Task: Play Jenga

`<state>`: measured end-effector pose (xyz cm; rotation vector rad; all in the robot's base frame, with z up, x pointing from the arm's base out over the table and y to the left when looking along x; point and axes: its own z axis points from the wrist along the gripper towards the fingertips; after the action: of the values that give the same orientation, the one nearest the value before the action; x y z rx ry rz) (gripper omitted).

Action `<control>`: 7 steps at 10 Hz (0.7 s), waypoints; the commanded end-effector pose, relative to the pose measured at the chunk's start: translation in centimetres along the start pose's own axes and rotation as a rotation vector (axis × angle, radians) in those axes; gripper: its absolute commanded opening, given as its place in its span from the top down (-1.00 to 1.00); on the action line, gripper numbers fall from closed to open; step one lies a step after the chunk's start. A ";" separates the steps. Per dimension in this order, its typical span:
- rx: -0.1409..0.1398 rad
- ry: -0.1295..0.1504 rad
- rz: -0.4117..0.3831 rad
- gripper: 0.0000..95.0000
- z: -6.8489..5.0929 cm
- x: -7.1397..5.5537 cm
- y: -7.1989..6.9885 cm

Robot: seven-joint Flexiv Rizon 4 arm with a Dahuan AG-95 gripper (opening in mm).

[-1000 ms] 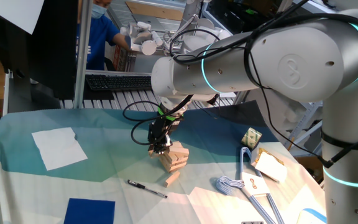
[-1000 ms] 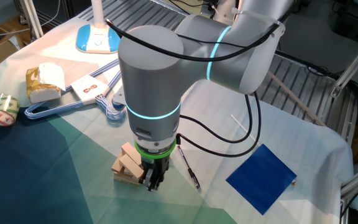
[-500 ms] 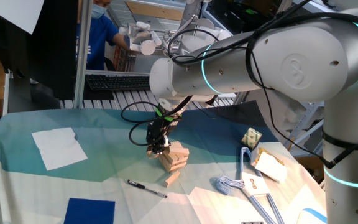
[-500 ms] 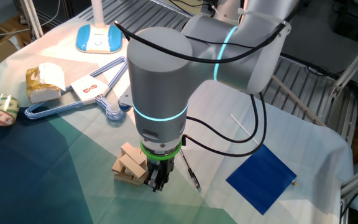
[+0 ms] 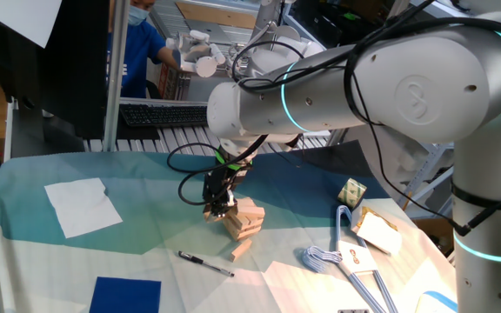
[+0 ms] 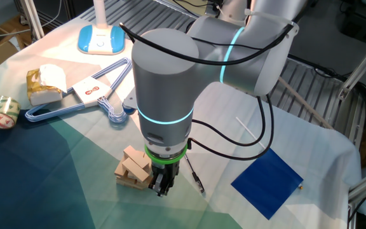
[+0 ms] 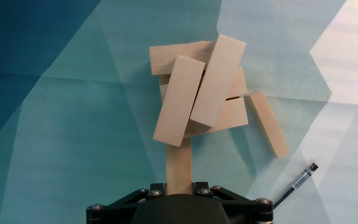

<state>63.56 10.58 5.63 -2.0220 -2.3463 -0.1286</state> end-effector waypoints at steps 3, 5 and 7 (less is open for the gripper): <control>0.002 -0.001 0.002 1.00 0.0 0.1 0.1; 0.002 -0.001 0.004 1.00 0.0 0.1 0.1; 0.001 0.001 0.005 1.00 0.0 0.3 0.1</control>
<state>63.68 10.91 5.61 -2.0263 -2.3393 -0.1286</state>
